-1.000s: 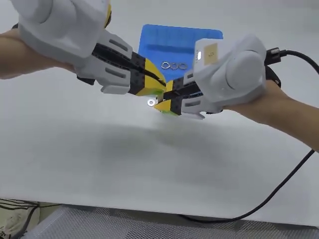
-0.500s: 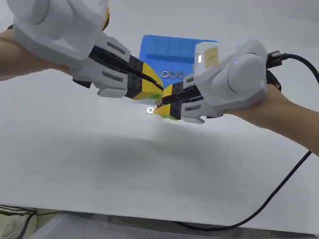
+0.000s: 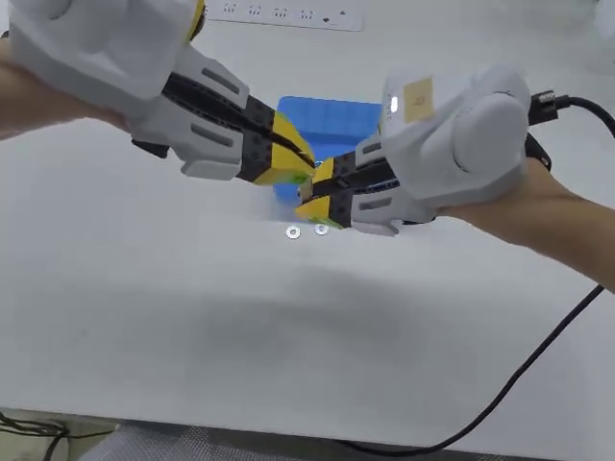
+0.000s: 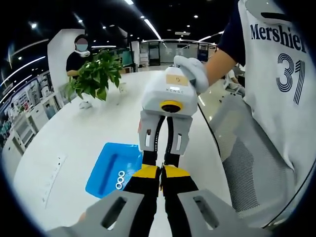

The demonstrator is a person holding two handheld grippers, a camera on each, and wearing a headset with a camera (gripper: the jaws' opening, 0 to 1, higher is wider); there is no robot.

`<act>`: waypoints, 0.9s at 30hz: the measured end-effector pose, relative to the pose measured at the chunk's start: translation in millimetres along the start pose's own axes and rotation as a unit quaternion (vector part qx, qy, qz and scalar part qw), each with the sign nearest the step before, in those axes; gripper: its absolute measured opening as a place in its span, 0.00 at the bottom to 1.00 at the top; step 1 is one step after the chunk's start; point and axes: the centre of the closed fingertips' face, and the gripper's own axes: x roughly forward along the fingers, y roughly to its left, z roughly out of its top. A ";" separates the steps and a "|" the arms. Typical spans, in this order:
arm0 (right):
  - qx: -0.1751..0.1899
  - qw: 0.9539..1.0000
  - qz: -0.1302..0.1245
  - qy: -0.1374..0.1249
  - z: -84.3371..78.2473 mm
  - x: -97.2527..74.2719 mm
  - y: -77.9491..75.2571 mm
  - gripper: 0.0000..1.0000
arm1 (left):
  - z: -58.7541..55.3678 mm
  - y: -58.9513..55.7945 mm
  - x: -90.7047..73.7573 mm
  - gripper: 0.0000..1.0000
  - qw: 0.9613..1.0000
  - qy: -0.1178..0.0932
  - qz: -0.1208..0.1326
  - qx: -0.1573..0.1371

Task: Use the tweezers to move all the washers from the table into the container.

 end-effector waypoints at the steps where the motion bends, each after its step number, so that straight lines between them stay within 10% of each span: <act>1: -0.002 1.000 -0.002 -0.002 0.6 -1.5 -2.0 0.09 | 2.0 0.8 -1.1 0.06 1.000 0.000 0.001 0.001; 16: -0.022 0.999 -0.026 0.005 9.6 -20.6 -30.0 0.09 | 20.9 25.2 0.7 0.06 0.999 0.003 0.004 0.035; 27: -0.003 0.999 -0.049 0.008 -8.6 -20.9 -71.9 0.09 | 20.4 66.6 18.9 0.06 0.999 0.005 -0.005 0.044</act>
